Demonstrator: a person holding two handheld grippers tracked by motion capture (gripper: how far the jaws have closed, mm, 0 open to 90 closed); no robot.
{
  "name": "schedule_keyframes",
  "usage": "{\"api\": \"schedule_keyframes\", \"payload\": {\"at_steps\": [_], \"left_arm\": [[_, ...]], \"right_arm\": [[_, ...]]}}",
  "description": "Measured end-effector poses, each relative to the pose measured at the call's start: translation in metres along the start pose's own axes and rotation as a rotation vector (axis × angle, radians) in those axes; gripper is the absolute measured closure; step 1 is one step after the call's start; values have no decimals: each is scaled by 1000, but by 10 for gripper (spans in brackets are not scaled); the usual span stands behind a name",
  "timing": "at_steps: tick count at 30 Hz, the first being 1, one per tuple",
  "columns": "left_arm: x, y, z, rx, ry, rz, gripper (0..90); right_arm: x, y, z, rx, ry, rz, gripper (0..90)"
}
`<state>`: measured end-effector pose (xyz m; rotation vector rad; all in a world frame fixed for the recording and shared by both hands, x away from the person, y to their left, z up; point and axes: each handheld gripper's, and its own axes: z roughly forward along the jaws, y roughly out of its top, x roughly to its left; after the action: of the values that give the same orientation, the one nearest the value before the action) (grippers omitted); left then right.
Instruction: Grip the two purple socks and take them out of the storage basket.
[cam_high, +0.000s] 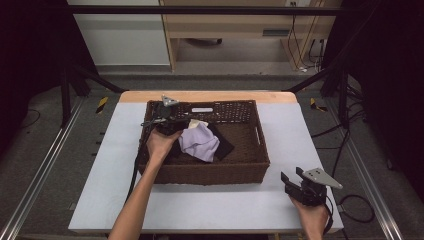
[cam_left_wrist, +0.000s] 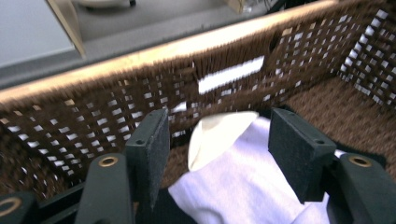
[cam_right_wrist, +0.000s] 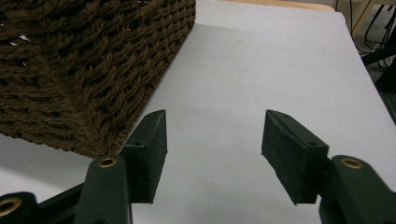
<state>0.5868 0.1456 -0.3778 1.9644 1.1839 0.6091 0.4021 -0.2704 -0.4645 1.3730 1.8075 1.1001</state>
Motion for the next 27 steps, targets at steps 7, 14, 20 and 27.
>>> {"api": "schedule_keyframes", "payload": {"at_steps": [7, 14, 20, 27], "left_arm": [[0, -3, 9, 77, -16, -1, 360], [-1, -6, 22, 179, -37, -14, 336], [-5, -8, 30, 265, -48, 2, 328], [-7, -11, 39, 335, -26, 16, 338]], "right_arm": [[0, 0, 0, 4, 3, 3, 407], [0, -1, 1, 5, 3, 0, 406], [-1, -1, 1, 8, 2, 0, 405], [-1, -1, 1, 8, 3, -1, 405]]}}
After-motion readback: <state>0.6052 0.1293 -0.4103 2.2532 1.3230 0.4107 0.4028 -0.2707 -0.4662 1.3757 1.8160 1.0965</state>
